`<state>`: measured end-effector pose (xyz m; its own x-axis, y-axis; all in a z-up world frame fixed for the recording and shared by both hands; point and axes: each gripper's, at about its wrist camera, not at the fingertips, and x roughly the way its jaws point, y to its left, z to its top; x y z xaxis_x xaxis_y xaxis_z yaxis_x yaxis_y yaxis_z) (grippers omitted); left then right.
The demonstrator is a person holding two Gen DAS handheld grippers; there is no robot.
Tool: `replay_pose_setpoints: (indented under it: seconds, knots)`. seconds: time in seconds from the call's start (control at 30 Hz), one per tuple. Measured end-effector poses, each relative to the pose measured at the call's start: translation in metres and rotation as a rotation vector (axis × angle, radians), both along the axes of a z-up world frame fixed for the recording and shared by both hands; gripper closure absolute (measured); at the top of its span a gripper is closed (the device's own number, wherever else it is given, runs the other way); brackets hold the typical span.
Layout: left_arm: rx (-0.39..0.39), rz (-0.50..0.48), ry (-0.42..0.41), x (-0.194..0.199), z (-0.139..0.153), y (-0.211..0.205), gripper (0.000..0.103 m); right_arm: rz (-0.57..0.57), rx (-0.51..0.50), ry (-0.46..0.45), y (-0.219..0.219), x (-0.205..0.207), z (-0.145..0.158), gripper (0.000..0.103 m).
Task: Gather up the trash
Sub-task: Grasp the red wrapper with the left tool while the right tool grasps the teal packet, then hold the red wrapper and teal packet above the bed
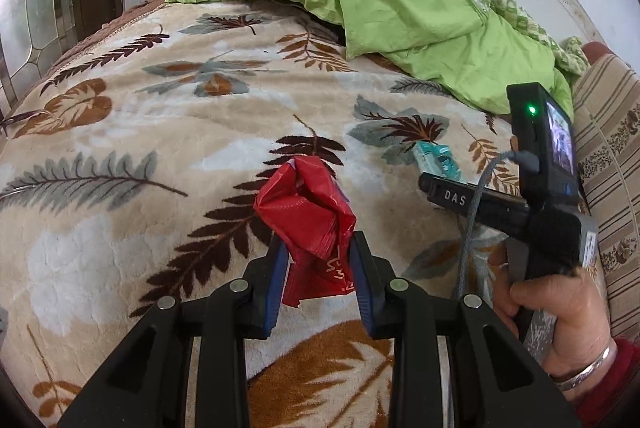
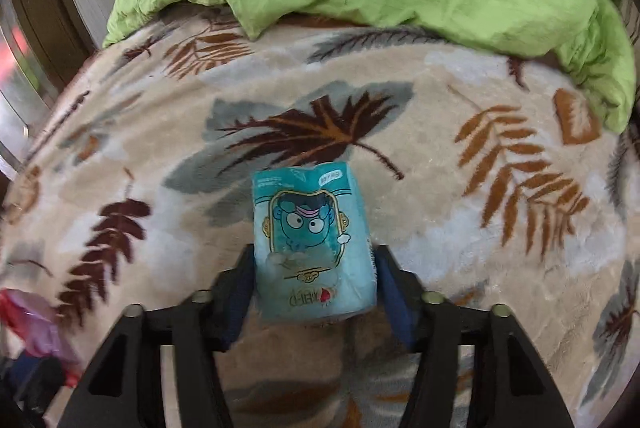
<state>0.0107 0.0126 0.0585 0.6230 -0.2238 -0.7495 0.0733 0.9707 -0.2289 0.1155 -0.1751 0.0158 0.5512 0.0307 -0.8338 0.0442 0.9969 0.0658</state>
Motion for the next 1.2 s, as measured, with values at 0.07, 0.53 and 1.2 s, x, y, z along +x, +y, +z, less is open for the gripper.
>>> replay_pose_setpoints:
  seconds: [0.07,0.53,1.2]
  knots:
    - [0.0,-0.003,-0.011,-0.002,0.002,-0.001,0.073,0.008,0.01,-0.016,-0.001,-0.006,0.004,0.066]
    - [0.07,-0.119,-0.129,-0.078,0.029,-0.028,0.073,-0.027,0.1,-0.18,-0.011,-0.184,0.063,0.072]
    - [0.193,-0.129,-0.199,-0.168,0.021,-0.045,0.073,-0.025,0.133,-0.296,0.012,-0.298,0.067,0.072]
